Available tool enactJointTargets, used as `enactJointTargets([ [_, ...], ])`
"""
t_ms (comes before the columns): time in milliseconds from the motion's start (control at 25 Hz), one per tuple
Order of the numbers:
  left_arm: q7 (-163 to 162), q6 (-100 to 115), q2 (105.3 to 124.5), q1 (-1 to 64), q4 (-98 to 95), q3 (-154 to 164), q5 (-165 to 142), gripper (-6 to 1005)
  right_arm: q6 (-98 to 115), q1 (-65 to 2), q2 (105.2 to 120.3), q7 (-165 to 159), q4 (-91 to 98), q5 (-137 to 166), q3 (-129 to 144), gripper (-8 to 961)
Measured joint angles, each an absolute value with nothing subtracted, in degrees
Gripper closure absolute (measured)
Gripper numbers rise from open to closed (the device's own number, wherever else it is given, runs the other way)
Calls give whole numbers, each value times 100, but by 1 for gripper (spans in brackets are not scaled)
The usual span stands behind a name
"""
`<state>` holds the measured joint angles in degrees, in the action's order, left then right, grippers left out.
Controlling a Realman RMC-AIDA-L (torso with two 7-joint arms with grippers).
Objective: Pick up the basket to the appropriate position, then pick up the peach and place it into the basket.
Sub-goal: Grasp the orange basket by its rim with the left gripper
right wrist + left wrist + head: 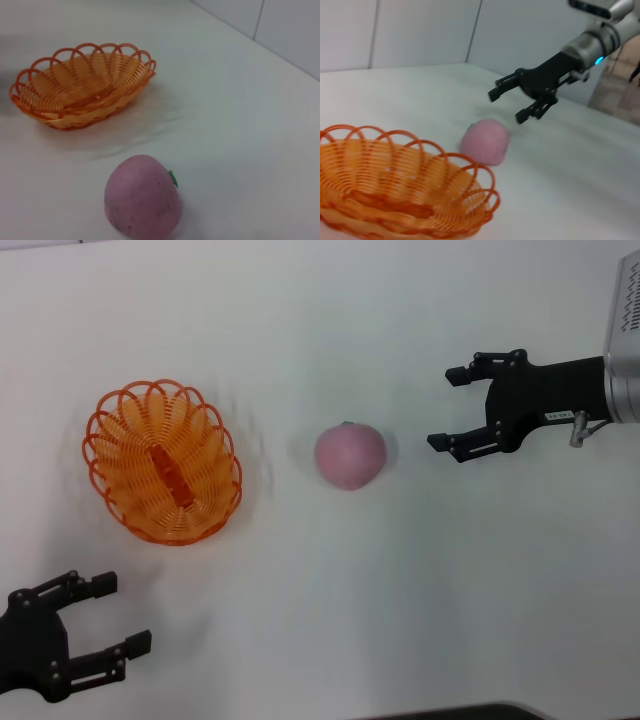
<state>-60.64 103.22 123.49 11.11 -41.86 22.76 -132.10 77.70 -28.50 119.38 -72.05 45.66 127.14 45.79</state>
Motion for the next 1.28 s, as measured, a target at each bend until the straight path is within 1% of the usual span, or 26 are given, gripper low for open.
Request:
enactJointTargets([
  [160,-5885,10139,12383,1112,-4268,2275,-13194,160,7768,-2865,11941,-7201,4562,12717,4579,6],
  [960,-5939,10175,12384,1204,-4314,2214,-13155,160,7769,-2867,11944,-7198,4550,12718,4579,7],
  [1280,-7088,10179,12354,1370,-4331,2032,-13084,161,7769,-2865,11944,-7170,4550,12718,4579,6],
])
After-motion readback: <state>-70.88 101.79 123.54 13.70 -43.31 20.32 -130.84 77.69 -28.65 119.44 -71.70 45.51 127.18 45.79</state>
